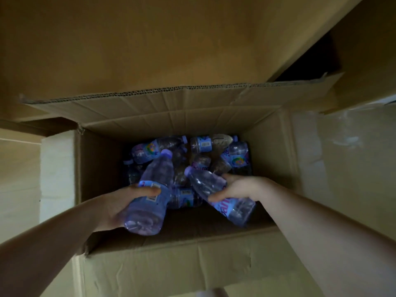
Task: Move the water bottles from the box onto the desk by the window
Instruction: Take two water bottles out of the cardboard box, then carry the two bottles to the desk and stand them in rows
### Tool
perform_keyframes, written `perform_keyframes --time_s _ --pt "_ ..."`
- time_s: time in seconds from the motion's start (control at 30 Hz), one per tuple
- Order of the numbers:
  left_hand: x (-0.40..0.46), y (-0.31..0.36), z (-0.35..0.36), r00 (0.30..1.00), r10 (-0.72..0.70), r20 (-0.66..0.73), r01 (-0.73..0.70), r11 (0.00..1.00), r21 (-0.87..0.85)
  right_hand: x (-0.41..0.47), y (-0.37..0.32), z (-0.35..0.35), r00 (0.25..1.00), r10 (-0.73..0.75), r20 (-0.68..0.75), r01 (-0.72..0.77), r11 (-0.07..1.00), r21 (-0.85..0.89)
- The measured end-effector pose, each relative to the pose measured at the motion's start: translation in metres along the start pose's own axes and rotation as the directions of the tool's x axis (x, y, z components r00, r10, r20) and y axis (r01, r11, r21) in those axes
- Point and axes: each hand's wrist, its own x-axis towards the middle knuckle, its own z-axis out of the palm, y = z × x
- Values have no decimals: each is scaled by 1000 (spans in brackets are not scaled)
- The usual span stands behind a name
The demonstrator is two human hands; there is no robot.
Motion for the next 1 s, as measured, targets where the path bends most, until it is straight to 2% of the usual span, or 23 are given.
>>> perform_keyframes --time_s 0.07,0.17,0.27,0.37,0.57,0.73,0.83,1.0 --pt "-20 0 -2 1000 20 16 -19 1000 -22 -10 -4 11 995 -79 -61 92 963 252" --pt "-52 -3 -12 998 39 58 -35 998 -61 -49 -31 24 987 -126 -95 158 821 548" --pt "-91 -9 -22 995 56 81 -48 994 -101 -102 -60 36 983 -180 -35 156 720 677" --pt "-134 -17 -28 992 85 91 -76 992 -96 -147 -82 52 972 -233 -14 168 656 736" --pt "-206 -34 -27 982 189 6 -187 975 -116 -203 -118 81 966 -259 -15 198 699 688" --pt "-244 -64 -30 943 299 -143 -320 934 -160 -240 -149 107 959 -244 -143 282 820 497" --pt "-272 -91 -37 914 351 -201 -388 902 -190 -270 -170 121 929 -294 -224 358 865 350" --pt "-345 -137 -47 838 434 -329 -516 828 -221 -326 -220 149 857 -419 -300 479 862 165"
